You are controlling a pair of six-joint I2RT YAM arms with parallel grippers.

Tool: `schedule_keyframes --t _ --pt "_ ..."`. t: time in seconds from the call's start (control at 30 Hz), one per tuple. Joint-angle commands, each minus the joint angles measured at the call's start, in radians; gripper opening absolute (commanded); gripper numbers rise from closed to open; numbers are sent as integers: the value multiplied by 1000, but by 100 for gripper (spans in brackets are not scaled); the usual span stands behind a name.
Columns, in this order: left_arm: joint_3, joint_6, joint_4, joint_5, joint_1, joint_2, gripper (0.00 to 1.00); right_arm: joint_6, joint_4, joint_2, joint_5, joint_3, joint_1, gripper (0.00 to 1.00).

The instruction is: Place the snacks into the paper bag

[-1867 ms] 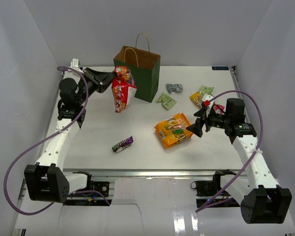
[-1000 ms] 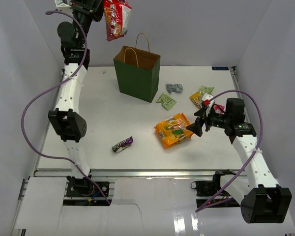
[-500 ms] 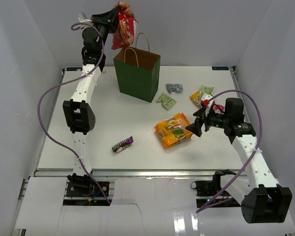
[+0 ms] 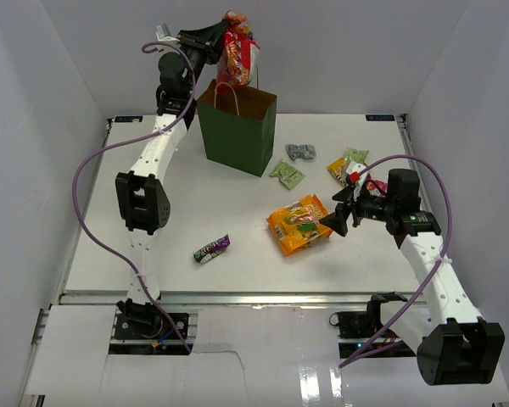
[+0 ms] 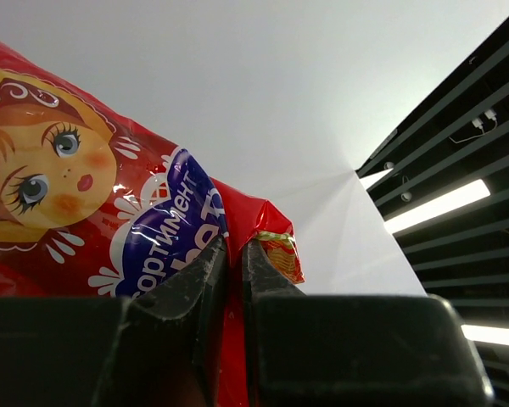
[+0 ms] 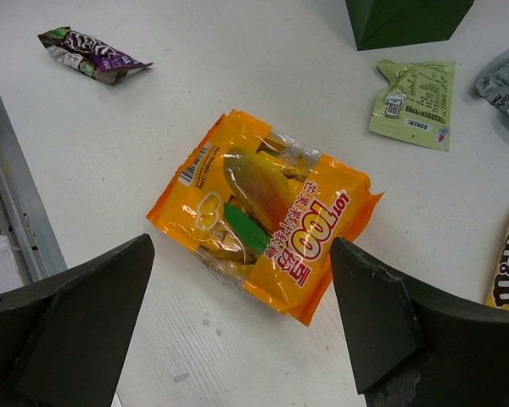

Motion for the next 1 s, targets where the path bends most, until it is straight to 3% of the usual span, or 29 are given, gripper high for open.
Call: schedule_keyframes --t 0.0,0.2,0.37,0.53,0.63,0.97 --pt "-47 -4 142 12 -13 -159 0 -1 28 8 -6 -9 7 90" --pt "-204 9 188 38 -24 -221 0 -2 28 9 -6 -11 9 90" --pt "-247 32 207 65 -25 -243 0 -2 28 9 -12 -11 9 90" --pt "-320 55 217 78 -22 -285 30 -2 28 9 -17 -12 10 90" --pt "-368 64 227 75 -19 -317 41 -2 28 9 -17 -14 10 90" --pt "-482 116 236 62 15 -431 56 -2 27 20 -22 -14 15 90"
